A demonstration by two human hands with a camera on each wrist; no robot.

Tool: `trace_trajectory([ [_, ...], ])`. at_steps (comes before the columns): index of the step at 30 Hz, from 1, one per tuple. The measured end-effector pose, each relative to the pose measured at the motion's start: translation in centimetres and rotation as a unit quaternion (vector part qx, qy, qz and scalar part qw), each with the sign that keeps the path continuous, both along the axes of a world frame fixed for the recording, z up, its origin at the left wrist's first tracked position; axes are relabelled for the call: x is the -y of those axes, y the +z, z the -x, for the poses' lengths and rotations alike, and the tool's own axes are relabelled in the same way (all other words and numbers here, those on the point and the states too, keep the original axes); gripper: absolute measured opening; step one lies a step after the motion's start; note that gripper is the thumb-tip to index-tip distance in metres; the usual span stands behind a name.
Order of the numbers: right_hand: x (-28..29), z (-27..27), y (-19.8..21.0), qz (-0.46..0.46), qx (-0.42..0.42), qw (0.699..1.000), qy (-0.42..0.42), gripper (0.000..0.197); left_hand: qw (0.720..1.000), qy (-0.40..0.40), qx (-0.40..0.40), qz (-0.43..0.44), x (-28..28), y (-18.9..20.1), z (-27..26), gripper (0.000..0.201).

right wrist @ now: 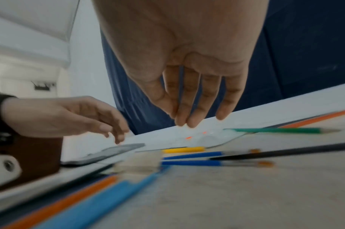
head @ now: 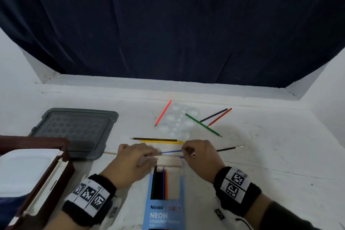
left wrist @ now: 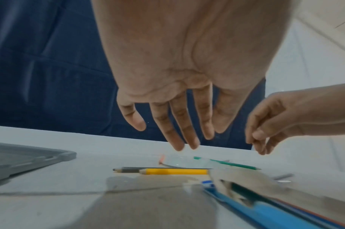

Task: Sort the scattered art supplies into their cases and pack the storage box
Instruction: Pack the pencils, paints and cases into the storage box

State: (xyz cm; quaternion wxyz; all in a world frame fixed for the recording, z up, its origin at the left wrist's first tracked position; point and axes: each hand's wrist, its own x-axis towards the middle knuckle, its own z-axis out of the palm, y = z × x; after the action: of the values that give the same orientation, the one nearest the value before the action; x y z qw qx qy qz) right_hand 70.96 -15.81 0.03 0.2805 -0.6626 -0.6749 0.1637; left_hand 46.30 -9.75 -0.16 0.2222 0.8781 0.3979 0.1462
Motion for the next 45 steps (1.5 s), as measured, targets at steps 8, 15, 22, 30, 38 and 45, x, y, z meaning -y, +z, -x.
trace_trajectory([
  [8, -4.6, -7.5, 0.1, 0.100, 0.185, 0.972, -0.100, 0.033, 0.959, 0.088, -0.269, 0.005, -6.5, 0.0, -2.0, 0.046],
  [15, -4.8, -8.7, 0.2, 0.190, 0.295, 0.932, -0.088, 0.030, 0.950, 0.092, -0.283, -0.092, -7.3, -1.3, -2.3, 0.032],
  [22, -4.8, -7.2, 0.7, 0.180, 0.311, 0.930, -0.077, 0.027, 0.960, 0.114, -0.229, -0.112, -7.8, -1.7, -1.7, 0.016],
  [30, -3.2, -5.8, 1.7, 0.028, 0.061, 0.988, -0.141, 0.004, 0.988, 0.145, -0.038, -0.031, -6.8, -0.7, -0.3, 0.021],
  [38, -0.6, -2.0, 2.9, -0.140, -0.216, 0.953, -0.159, 0.018, 0.927, 0.172, 0.327, 0.069, -1.7, 5.8, -0.1, 0.006],
  [45, 0.4, 0.1, 4.4, -0.177, -0.358, 0.905, -0.143, 0.015, 0.869, 0.165, 0.455, 0.104, 2.2, 8.7, -1.2, 0.018],
])
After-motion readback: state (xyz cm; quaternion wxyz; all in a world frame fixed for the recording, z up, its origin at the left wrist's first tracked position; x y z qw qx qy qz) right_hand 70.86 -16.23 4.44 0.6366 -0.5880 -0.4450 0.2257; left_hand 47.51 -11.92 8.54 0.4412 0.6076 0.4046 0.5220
